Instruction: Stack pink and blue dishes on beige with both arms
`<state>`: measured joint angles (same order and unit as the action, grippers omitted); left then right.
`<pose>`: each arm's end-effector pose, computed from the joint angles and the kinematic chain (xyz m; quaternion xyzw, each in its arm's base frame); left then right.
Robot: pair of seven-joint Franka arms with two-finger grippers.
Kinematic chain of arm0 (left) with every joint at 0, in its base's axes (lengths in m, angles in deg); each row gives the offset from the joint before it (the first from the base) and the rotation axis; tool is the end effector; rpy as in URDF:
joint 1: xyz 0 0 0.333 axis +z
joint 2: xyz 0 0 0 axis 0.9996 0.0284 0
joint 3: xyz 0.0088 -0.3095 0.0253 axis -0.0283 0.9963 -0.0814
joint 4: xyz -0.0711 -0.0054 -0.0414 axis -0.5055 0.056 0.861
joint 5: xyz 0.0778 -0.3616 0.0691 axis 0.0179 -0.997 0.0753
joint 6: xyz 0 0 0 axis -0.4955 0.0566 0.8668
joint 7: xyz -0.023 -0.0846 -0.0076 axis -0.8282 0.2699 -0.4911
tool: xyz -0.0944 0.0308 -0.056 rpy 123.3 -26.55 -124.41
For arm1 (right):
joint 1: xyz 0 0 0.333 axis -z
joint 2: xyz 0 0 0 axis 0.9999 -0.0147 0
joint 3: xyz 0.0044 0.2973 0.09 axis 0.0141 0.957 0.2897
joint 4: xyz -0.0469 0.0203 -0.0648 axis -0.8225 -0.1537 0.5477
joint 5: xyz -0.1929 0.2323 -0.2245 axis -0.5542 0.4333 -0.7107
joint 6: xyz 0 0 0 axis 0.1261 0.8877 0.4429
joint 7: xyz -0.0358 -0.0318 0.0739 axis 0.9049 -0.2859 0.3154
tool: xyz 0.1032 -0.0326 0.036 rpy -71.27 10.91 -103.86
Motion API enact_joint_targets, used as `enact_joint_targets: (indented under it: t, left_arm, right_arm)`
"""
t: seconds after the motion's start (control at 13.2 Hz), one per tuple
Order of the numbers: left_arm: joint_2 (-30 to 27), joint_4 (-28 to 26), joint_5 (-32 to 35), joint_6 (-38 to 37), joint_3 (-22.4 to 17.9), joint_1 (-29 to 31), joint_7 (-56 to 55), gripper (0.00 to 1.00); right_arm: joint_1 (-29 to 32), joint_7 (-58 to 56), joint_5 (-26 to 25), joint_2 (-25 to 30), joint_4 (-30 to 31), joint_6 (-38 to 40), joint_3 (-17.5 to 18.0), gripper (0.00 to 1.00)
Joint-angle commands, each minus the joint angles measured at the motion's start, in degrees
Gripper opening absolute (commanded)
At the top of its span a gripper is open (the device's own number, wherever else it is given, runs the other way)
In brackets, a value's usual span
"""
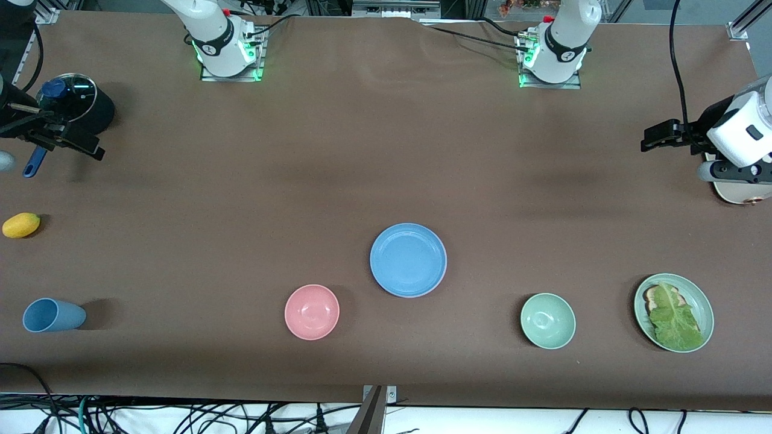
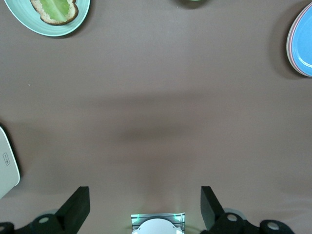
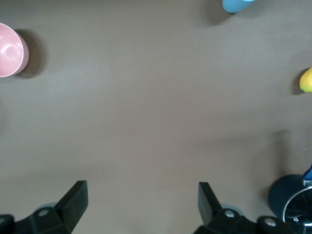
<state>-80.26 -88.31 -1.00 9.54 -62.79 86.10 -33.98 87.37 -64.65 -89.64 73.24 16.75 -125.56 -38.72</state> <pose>0.5411 0.0024 0.5604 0.9931 -0.0165 -0.1149 0.0155 0.5401 -0.0188 0.5773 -0.9953 0.0965 0.0120 0.0012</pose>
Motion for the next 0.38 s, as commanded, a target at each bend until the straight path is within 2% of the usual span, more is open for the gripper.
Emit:
enact_joint_targets:
  t: [0.0, 0.3]
  left_arm:
    - [-1.47, -1.44, 0.61, 0.74, -0.04, -0.28, 0.72, 1.0]
    - [-1.38, -1.26, 0.52, 0.74, -0.04, -0.28, 0.72, 1.0]
  right_arm:
    - [-0.58, -0.42, -0.05, -0.53, -1.38, 1.25, -0.58, 1.0]
    - [-0.67, -0.34, -0.05, -0.53, -1.47, 2.13, -0.32, 1.0]
